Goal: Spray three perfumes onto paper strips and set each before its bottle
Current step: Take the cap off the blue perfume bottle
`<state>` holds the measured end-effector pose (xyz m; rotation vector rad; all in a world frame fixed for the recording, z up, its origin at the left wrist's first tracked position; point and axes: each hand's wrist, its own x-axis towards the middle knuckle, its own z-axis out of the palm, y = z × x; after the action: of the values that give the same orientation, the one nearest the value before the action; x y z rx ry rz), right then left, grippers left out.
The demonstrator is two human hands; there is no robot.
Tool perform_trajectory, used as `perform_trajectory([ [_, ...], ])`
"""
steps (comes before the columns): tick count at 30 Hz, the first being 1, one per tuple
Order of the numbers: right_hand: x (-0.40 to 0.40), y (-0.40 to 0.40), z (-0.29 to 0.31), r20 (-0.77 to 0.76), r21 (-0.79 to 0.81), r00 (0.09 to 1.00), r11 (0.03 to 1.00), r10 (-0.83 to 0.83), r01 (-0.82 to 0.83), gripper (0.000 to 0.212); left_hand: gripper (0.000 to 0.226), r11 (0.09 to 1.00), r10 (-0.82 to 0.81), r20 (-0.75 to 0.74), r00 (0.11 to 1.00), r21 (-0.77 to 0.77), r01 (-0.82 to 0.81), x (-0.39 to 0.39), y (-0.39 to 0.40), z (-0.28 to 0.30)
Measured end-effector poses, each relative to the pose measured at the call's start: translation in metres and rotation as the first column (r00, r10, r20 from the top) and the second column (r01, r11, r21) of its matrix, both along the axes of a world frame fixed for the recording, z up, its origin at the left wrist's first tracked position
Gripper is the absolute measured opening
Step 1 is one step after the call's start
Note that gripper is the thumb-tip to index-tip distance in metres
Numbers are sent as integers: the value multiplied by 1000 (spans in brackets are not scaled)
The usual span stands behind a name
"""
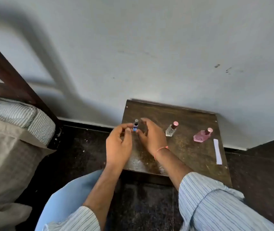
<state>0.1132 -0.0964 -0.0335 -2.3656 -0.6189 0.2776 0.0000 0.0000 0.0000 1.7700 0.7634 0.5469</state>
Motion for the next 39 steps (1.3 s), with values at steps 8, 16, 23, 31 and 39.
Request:
perform_trajectory([
  [8, 21, 24, -34, -29, 25, 998, 998, -49, 50, 25, 21, 990, 57, -32, 998, -130, -61, 27, 18, -23],
  [16, -10, -47, 6, -231, 204, 973, 978, 14, 34, 15, 25, 944, -150, -5, 989, -297, 142, 35, 16, -15],
  [23, -45, -135, 33, -621, 321, 783, 927, 51, 195, 20, 31, 693, -618, 67, 784, -423, 583, 40, -12, -8],
  [31, -18, -145, 8, -644, 348, 745, 933, 173, 85, 20, 34, 565, -636, 161, 755, -568, 598, 48, -28, -23],
  [39, -1, -142, -3, -635, 408, 740, 910, 221, 79, 15, 34, 604, -575, 181, 798, -565, 563, 56, -32, -37],
])
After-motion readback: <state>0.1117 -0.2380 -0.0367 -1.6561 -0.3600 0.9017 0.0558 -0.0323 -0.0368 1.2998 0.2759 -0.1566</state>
